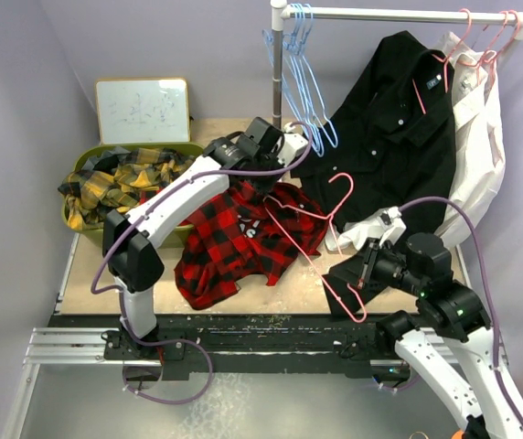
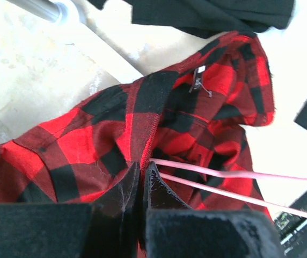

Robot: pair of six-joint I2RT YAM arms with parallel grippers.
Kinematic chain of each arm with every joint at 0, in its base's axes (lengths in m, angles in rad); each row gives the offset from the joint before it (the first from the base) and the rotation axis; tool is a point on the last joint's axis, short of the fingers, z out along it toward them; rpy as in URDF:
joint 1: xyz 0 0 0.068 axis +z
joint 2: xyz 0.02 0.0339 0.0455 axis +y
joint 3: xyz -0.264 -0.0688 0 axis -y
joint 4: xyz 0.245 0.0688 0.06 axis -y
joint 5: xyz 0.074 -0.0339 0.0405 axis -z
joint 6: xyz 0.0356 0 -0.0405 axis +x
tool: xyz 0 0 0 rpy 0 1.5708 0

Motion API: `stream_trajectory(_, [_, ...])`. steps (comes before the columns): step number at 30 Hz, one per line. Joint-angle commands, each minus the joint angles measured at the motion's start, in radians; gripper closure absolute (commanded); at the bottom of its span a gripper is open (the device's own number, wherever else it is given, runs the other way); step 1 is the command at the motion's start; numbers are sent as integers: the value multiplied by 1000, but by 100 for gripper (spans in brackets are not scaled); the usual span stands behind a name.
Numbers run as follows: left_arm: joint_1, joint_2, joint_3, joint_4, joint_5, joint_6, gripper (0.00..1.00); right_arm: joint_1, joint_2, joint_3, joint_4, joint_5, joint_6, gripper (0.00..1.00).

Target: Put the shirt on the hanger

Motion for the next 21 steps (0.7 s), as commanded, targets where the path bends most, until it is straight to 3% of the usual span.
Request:
stream_trajectory(1, [0,-107,38,-51,116,30,100,-6,23,6,204,-26,-12,100])
stream_trajectory(12, [1,-241,13,-82,0,87,100,-6,85,37,192,41,-88,100])
stream_trajectory(21, [2,-298,-50,-94,60,81,100,-6,131,68,291,15,-80,100])
